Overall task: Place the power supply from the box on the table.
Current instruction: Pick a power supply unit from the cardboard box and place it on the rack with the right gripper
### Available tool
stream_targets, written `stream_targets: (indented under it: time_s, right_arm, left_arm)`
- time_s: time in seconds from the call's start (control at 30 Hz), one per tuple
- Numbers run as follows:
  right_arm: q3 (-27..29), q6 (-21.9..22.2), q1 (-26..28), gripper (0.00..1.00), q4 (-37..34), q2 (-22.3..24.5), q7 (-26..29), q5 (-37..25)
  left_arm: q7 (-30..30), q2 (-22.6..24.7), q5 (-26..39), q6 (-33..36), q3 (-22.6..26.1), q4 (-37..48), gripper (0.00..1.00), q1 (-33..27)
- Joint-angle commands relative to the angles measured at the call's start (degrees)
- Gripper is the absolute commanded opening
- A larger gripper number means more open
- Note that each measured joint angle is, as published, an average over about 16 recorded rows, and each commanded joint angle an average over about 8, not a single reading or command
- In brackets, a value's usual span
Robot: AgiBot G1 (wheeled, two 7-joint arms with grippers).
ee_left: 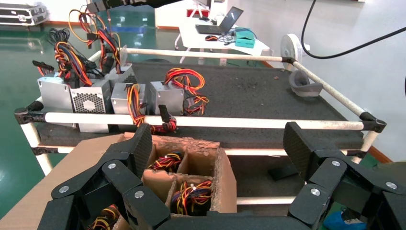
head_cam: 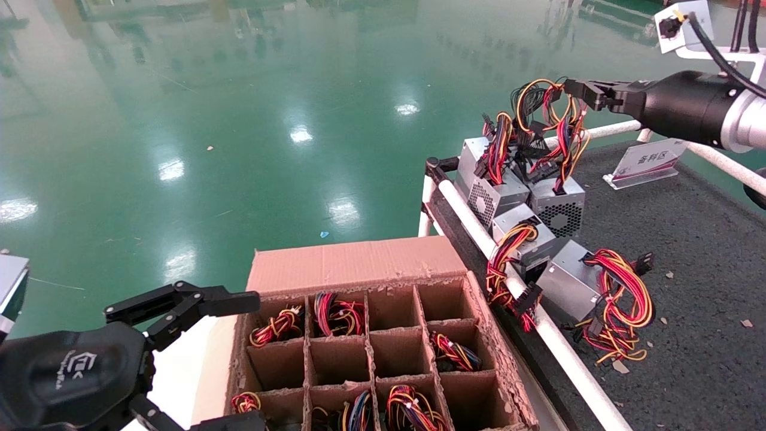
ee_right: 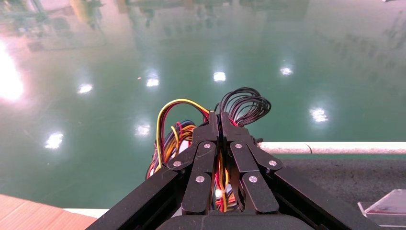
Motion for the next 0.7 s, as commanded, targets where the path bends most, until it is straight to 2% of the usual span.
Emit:
stream_targets:
  time_s: [0.03,0.43,0.47,0.7]
  right_arm:
    - [0.1,0.9,-0.3,0.00,0.0,-0.4,0.0,0.1]
    - [-0.2,0.1,-2.2,0.00,0.3,0.8,-0.6,-0.3]
    - [-0.2,-0.1,-2.1,0.05,0.4,0.9,-0.6,-0.3]
    - [-0.4,-1.5,-1.8,0.92,0.9,1.4,-0.9,-0.5]
  left_arm:
    - [0.0,0.0,0.0,0.0,0.0,0.0,1.00,0.0]
    - [0.0,0.0,0.0,0.0,0.0,0.0,1.00,0.0]
    - [0.0,0.0,0.0,0.0,0.0,0.0,1.00,0.0]
    - [0.0,0.0,0.0,0.0,0.0,0.0,1.00,0.0]
